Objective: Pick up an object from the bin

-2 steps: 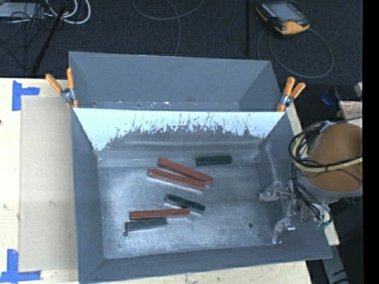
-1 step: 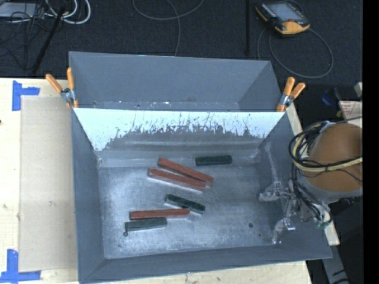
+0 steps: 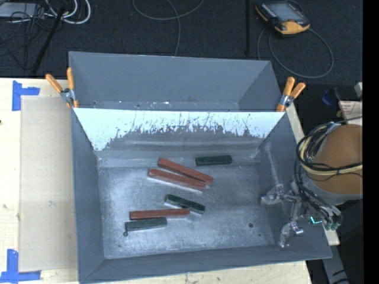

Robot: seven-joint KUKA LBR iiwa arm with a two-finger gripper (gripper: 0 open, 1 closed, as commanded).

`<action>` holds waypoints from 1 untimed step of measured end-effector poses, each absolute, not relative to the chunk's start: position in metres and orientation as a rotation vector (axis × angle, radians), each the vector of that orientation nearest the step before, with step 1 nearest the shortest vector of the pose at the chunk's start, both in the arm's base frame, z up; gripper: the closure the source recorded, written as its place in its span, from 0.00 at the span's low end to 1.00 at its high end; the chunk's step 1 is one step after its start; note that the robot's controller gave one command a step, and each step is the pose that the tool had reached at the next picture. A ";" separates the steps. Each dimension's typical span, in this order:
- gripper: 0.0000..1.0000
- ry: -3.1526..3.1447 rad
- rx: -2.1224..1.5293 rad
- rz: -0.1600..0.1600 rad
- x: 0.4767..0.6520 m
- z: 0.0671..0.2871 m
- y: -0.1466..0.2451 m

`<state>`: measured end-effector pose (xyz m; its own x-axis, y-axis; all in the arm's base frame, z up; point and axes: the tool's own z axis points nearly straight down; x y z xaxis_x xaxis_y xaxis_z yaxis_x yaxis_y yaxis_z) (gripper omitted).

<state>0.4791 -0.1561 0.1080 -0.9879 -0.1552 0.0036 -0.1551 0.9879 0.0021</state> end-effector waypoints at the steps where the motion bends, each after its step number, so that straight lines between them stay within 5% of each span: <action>1: 0.00 -3.118 0.386 -0.001 0.472 0.121 -0.159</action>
Offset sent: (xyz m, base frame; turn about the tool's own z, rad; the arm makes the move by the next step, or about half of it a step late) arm 0.0840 -0.0012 0.0487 -0.2158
